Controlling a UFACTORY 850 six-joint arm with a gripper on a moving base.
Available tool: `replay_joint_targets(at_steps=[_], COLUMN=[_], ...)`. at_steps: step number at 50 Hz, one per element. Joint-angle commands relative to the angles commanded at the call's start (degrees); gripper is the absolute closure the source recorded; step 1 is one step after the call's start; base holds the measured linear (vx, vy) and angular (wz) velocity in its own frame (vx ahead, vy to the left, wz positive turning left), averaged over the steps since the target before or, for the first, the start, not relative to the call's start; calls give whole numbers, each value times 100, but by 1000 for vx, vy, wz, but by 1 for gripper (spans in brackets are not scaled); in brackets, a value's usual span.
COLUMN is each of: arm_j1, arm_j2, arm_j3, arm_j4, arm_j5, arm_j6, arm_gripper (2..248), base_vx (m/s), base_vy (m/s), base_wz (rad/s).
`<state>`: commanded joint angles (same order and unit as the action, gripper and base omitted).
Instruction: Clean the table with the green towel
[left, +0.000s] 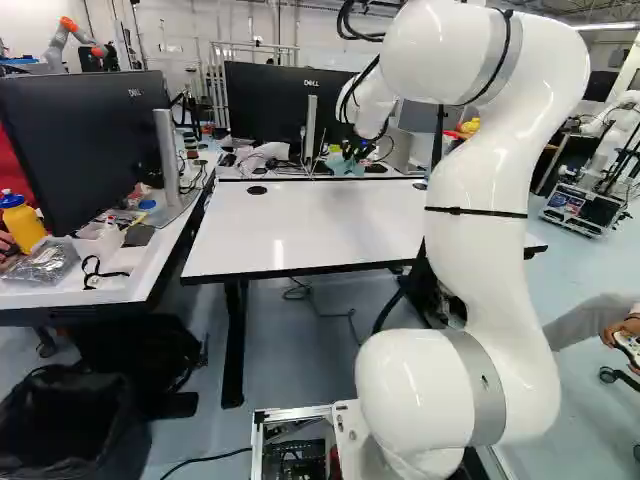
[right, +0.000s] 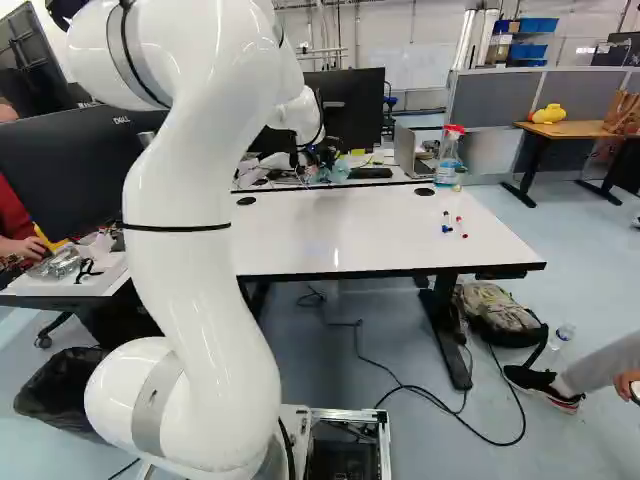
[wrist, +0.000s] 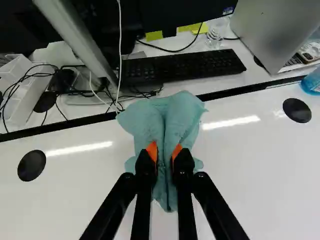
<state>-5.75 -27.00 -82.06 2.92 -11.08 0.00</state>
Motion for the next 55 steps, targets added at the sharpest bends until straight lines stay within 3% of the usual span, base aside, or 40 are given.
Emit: replay_joint_targets(at_steps=[3,4,8,9,14,15,19,20,24,25,30,31,43,55], arm_j1=[0,0,0,0,0,0,0,0,0,0,0,0,-2,-17], arm_j2=[0,0,0,0,0,0,0,0,0,0,0,0,28,291], arm_j3=[0,0,0,0,0,0,0,0,0,0,0,0,35,368], arm_j4=[0,0,0,0,0,0,0,0,0,0,0,0,0,0], arm_j5=[0,0,0,0,0,0,0,0,0,0,0,0,0,0], arm_j6=[0,0,0,0,0,0,0,0,0,0,0,0,0,0], arm_gripper=[199,176,176,142,142,107,107,71,71,33,33,3,3,3], base_vx=[0,0,0,0,0,0,0,0,0,0,0,0,0,0], base_vy=[0,0,0,0,0,0,0,0,0,0,0,0,0,0], base_wz=[0,0,0,0,0,0,0,0,0,0,0,0,0,0])
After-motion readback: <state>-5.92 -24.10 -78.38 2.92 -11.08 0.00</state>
